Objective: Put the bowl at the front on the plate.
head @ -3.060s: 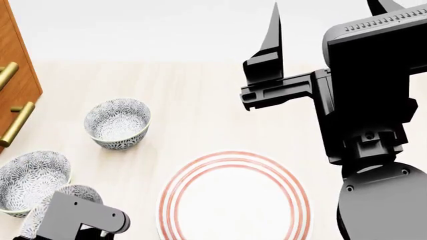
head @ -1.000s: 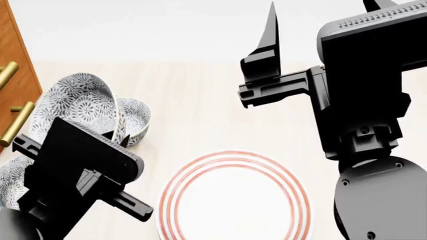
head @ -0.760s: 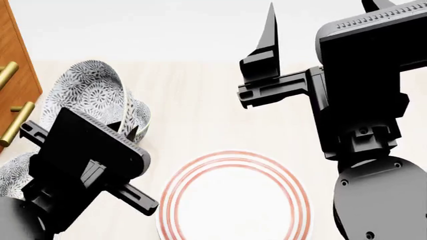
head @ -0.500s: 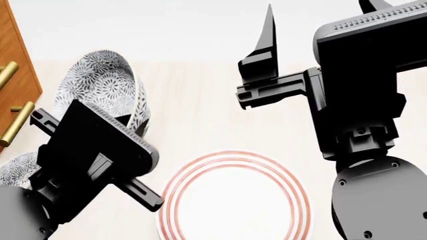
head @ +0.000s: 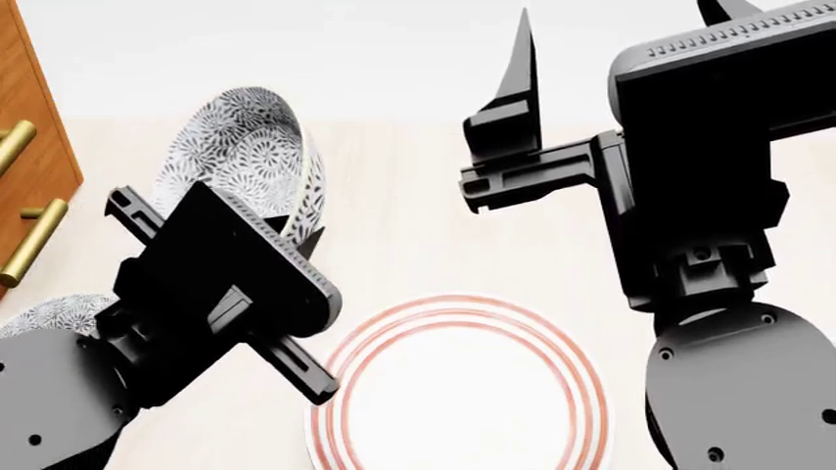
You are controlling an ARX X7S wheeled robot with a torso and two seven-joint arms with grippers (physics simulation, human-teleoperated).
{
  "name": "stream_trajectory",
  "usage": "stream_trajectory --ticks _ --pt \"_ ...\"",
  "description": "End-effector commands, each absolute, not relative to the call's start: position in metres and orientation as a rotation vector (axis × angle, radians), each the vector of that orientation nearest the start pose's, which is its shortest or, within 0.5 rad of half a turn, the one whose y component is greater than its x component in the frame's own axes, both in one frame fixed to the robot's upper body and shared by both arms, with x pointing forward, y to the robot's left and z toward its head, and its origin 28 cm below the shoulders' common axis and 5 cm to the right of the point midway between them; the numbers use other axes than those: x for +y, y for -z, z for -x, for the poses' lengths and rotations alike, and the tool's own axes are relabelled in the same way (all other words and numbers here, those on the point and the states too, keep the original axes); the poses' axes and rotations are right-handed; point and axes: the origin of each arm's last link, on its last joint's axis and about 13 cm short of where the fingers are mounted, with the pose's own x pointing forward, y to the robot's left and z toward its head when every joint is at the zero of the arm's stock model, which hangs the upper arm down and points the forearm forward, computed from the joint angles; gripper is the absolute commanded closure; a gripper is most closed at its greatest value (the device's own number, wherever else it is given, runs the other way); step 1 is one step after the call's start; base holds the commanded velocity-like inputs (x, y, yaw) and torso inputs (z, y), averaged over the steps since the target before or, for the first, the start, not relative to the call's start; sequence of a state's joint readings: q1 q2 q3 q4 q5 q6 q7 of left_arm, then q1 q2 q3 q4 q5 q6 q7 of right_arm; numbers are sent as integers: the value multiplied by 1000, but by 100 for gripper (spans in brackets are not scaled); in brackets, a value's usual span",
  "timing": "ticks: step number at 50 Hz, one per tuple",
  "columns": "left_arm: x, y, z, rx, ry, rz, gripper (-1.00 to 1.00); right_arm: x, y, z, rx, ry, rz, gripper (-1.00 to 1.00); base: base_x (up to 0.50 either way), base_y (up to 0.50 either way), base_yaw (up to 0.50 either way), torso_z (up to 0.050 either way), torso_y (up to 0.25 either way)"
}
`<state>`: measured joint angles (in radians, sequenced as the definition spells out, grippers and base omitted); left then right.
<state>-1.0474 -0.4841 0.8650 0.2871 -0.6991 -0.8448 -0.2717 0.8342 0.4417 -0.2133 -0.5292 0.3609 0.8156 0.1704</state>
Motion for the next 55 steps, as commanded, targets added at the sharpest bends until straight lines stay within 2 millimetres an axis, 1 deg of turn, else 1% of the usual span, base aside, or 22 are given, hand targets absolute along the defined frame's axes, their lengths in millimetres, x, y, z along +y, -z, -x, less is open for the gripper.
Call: stream_trajectory --ticks 1,5,15,27,41,46,55 --pt "171 -212 -310 -10 524 -552 100 -129 -270 -278 -446 -88 270 -100 0 0 0 0 0" --pt "170 -213 -314 -5 544 -564 100 -128 -271 -278 -447 -90 271 -100 0 0 0 0 3" --pt "166 -217 -315 -10 574 -591 100 -129 -271 -278 -449 -93 268 -100 0 0 0 0 0" --pt "159 -215 -327 12 626 -654 100 -129 -271 -279 -452 -93 263 -100 0 0 0 0 1" --pt "154 -213 -339 16 637 -709 100 -127 -269 -281 -449 -98 261 -100 0 0 0 0 0" --pt "153 -210 -350 10 628 -740 100 -127 -269 -281 -446 -101 265 -100 0 0 0 0 2" --pt "145 -209 -358 5 648 -759 100 -126 -273 -282 -455 -107 266 -100 0 0 0 0 0"
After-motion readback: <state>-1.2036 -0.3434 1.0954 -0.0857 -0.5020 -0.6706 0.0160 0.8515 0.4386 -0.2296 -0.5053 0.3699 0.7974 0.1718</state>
